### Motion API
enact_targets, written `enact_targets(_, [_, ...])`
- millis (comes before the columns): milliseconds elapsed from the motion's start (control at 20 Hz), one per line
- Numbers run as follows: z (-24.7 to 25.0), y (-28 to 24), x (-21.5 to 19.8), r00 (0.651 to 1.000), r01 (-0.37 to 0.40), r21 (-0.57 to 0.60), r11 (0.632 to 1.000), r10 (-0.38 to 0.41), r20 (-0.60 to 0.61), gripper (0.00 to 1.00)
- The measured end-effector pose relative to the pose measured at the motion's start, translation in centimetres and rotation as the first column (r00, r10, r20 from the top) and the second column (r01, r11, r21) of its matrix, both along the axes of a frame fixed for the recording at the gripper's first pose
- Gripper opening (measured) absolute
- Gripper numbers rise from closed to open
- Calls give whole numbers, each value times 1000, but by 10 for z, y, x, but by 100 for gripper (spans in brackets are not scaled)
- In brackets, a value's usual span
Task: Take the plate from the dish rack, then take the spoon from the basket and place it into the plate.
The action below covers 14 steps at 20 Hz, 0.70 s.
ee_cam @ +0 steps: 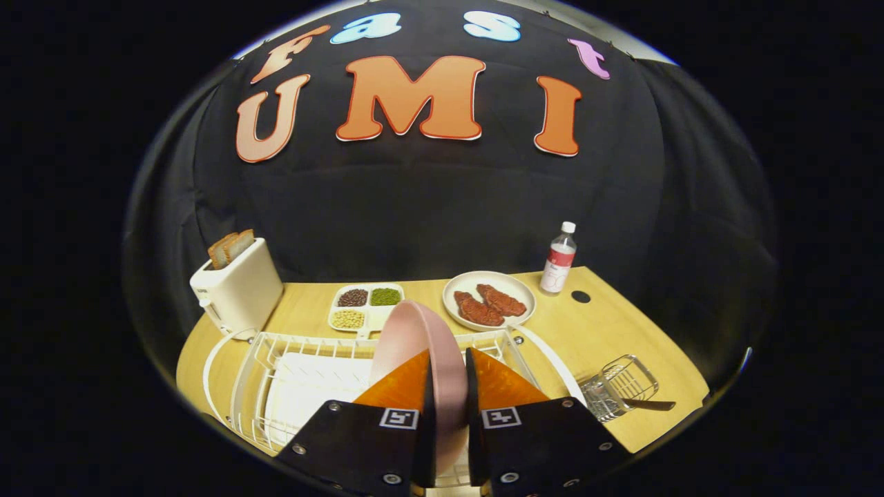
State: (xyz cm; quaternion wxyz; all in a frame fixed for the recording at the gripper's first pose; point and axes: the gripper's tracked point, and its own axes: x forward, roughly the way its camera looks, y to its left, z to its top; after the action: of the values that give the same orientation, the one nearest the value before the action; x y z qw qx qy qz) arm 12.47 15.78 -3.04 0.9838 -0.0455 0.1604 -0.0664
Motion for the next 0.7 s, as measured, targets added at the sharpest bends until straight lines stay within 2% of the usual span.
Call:
enact_targets(50, [3, 1, 0, 1000, 2, -17, 1000, -2, 3, 15])
enact_targets(300, [15, 8, 0, 1000, -3, -121, 993, 4, 10, 15])
enact_targets(550, [39, 13, 1, 998, 10, -238, 971, 6, 69, 14])
enact_targets(700, [56, 20, -5, 994, -7, -208, 978, 29, 103, 14])
